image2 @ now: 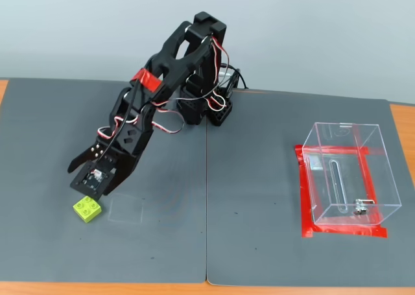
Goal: Pick the green lego block and place it into the transparent box
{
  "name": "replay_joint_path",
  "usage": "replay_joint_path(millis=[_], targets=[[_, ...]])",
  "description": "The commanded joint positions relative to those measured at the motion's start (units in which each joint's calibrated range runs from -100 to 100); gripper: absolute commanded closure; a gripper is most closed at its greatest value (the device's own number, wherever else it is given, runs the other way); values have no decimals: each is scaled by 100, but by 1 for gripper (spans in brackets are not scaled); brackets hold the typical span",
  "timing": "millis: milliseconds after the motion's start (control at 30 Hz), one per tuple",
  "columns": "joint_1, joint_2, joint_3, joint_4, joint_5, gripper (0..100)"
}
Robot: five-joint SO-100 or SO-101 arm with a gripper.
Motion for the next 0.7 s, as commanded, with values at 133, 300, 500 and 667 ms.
replay_joint_path(millis=[133,300,500,667], targets=[[121,345,-572,-93,-38,65],[255,684,-771,-93,-38,65],[300,1074,-1151,-93,-38,65],[255,1388,-1495,-93,-43,65]])
